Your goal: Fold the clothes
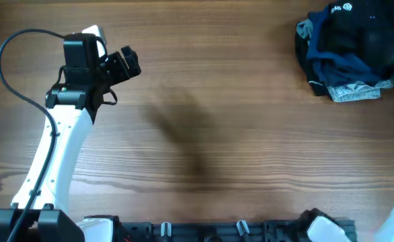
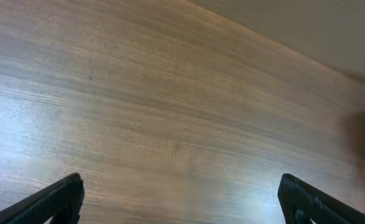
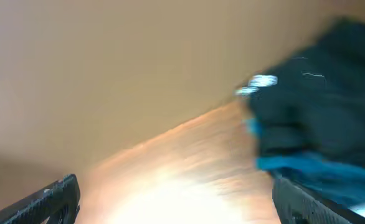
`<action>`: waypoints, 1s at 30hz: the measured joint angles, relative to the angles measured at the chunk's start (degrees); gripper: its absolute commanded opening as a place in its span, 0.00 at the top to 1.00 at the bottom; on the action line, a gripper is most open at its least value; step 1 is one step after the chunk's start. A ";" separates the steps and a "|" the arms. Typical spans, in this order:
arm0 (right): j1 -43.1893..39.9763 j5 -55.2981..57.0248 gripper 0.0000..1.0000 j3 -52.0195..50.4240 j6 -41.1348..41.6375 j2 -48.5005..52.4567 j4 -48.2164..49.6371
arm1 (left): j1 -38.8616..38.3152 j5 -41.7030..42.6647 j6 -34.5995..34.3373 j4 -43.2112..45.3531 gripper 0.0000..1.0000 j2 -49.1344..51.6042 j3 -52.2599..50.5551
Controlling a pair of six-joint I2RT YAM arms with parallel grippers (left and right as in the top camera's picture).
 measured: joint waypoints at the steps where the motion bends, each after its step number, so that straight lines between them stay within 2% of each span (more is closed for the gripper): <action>1: 3.21 0.11 0.01 0.04 -2.56 -2.91 -1.57 | 0.00 0.00 0.00 -0.35 0.00 0.00 0.00; 3: 8.98 4.48 0.00 0.11 -6.58 -7.54 -5.92 | 0.00 0.00 0.00 -0.37 0.00 0.00 0.00; 5: 15.72 17.35 0.01 0.13 -8.15 -10.10 -13.88 | 0.00 0.00 0.00 -0.46 0.00 0.00 0.00; 9: 24.72 30.86 0.01 0.04 -7.91 -11.19 -22.14 | 0.00 0.00 0.00 -0.48 0.00 0.00 0.00; 13: 31.47 31.17 0.00 0.04 -2.64 -10.49 -25.75 | 0.00 0.00 0.00 -0.48 0.00 0.00 0.00; 16: 32.13 29.51 0.00 0.04 6.40 -8.94 -26.05 | 0.00 0.00 0.00 -0.48 0.00 0.00 0.00; 19: 32.13 29.27 0.00 0.04 10.16 -7.58 -26.10 | 0.00 0.00 0.00 -0.48 0.00 0.00 0.00; 21: 33.42 31.06 0.00 -0.02 9.31 -7.30 -23.17 | 0.00 0.00 0.00 -0.48 0.00 0.00 0.00; 25: 36.74 30.80 0.00 -1.79 -10.19 -8.57 -11.78 | 0.00 0.00 0.00 -0.48 0.00 0.00 0.00; 27: 37.00 30.62 0.00 -7.52 -16.96 -13.27 -5.03 | 0.00 0.00 0.00 -0.46 0.00 0.02 0.00; 30: 37.00 30.34 0.00 -22.40 -23.54 -23.23 11.41 | 0.00 0.00 0.00 -0.52 0.00 0.02 0.00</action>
